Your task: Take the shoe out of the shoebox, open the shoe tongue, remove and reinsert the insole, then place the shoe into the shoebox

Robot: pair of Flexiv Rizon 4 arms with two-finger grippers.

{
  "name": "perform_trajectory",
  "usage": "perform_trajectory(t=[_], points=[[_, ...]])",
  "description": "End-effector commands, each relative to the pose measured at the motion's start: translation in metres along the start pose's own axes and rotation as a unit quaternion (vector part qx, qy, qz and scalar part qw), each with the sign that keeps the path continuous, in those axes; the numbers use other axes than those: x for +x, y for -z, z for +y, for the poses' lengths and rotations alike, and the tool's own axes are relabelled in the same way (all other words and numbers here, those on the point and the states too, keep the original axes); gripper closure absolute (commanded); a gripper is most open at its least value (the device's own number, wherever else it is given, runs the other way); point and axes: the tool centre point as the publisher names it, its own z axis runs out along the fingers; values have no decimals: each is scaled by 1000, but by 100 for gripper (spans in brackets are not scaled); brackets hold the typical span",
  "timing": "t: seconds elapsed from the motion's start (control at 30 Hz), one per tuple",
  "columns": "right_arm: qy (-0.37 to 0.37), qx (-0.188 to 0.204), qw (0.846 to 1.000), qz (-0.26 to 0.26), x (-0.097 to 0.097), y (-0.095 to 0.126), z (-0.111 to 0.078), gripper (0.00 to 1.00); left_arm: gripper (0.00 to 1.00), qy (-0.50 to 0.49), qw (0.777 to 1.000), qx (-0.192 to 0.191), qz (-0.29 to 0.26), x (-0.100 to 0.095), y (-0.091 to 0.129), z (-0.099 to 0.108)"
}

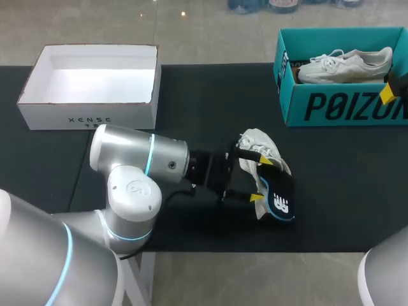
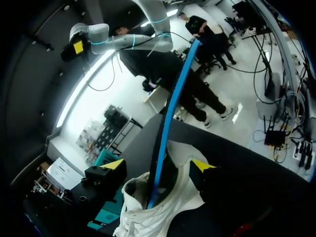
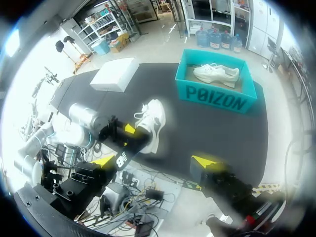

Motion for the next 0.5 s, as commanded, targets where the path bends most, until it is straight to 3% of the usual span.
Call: perform_trajectory(t=[0.03, 0.1, 0.27, 0.37, 0.5], points=[[-1, 3, 1000, 0, 0, -1, 3, 0, 29, -1, 1000, 2, 1, -2, -7, 3], [-1, 3, 1000, 0, 0, -1, 3, 0, 48, -1, 1000, 3, 0, -3, -8, 5], [-1, 3, 1000, 0, 0, -1, 3, 0, 73, -2, 1000, 7, 3, -4, -11, 7], [-1, 3, 1000, 0, 0, -1, 3, 0, 96, -2, 1000, 10, 7, -5, -14, 8], [-1, 3, 1000, 0, 0, -1, 3, 0, 100, -3, 1000, 14, 14, -6, -16, 6]])
